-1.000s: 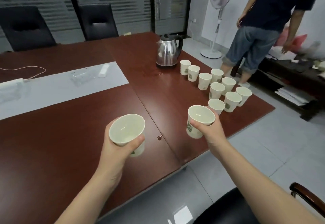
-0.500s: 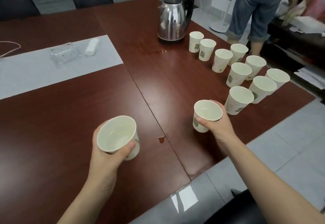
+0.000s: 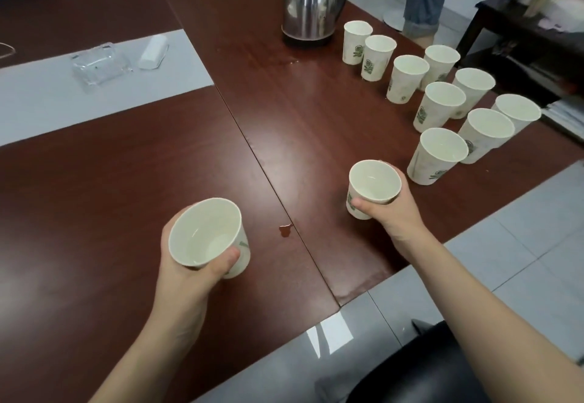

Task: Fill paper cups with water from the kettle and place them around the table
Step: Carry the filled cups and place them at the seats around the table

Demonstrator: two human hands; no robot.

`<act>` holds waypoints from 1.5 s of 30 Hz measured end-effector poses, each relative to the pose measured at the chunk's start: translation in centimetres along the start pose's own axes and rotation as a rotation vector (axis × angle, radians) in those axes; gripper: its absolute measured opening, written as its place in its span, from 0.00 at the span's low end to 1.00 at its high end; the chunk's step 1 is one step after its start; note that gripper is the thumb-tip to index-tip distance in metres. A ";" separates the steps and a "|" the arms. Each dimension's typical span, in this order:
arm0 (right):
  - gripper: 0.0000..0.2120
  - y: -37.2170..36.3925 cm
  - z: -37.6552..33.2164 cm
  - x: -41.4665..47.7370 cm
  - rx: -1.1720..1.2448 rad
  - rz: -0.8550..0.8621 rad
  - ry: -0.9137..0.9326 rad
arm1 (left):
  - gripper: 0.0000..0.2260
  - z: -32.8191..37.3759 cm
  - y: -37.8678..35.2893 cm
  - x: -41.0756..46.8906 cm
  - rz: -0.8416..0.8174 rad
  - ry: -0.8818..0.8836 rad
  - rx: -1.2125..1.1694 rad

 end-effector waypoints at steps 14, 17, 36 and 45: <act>0.32 5.8 -6.2 -10.5 -0.143 0.282 -0.057 | 0.34 4.3 -0.4 -5.4 -0.002 0.075 -0.088; 0.11 2.6 -10.6 -12.9 -0.260 0.164 0.095 | 0.36 6.5 1.3 -6.8 0.012 0.069 -0.076; 0.26 -45.3 -13.9 -29.4 0.095 -0.970 -0.100 | 0.30 10.7 29.5 -11.9 0.495 -0.011 0.000; 0.27 -58.0 -10.2 -34.3 0.090 -1.005 -0.158 | 0.22 8.1 42.4 -12.4 0.641 0.067 0.028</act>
Point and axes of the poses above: each hand's wrist, its own x-axis towards the middle knuckle, its own y-axis out of the back of the hand, z = x × y, the point moved 8 cm from there along x, towards the middle knuckle, and after that the axes turned 2 degrees about y, right-handed, at the moved point
